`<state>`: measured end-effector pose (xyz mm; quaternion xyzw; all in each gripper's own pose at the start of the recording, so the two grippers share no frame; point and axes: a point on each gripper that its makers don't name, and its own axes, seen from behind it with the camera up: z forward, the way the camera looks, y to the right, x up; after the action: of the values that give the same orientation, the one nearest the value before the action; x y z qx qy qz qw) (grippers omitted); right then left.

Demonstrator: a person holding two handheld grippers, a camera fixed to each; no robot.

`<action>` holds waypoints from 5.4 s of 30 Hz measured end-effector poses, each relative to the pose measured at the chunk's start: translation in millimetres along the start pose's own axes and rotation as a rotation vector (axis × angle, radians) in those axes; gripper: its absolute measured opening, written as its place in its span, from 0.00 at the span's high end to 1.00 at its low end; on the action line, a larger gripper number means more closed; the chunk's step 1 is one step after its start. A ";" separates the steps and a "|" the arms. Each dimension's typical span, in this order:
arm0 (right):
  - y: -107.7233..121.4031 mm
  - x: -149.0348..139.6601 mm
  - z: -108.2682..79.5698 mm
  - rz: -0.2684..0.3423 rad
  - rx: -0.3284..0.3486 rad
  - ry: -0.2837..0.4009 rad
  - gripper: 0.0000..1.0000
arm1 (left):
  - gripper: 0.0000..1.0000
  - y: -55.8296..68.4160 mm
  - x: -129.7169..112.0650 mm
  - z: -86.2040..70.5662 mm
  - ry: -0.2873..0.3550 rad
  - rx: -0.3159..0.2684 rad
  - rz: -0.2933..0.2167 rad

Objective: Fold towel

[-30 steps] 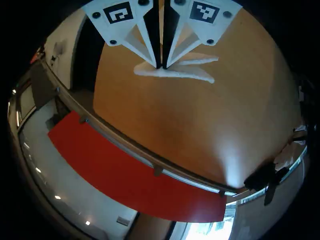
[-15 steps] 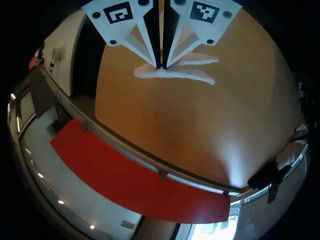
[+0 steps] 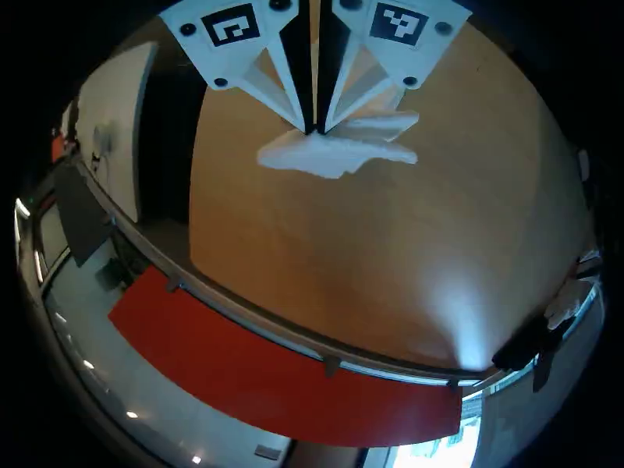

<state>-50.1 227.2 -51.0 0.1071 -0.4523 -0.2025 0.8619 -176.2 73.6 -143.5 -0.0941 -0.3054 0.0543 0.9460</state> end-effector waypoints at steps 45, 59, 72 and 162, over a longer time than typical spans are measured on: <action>9.9 -142.2 27.6 0.125 -0.019 -0.248 0.98 | 0.09 -6.0 -6.9 -8.0 -0.021 0.019 0.040; 2.1 -166.1 37.6 0.137 -0.008 -0.292 0.98 | 0.08 -6.2 -8.3 -10.3 -0.028 0.029 0.046; 5.2 -188.8 46.5 0.116 -0.020 -0.347 0.96 | 0.08 -5.2 -10.8 -11.8 -0.039 0.037 0.051; -102.0 -115.6 67.7 0.099 0.201 -0.179 0.87 | 0.08 -11.7 -18.9 -11.4 -0.051 0.040 0.045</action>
<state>-190.4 187.3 -135.2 0.1519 -0.5500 -0.1222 0.8121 -184.2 57.5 -160.8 -0.0807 -0.3259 0.0841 0.9382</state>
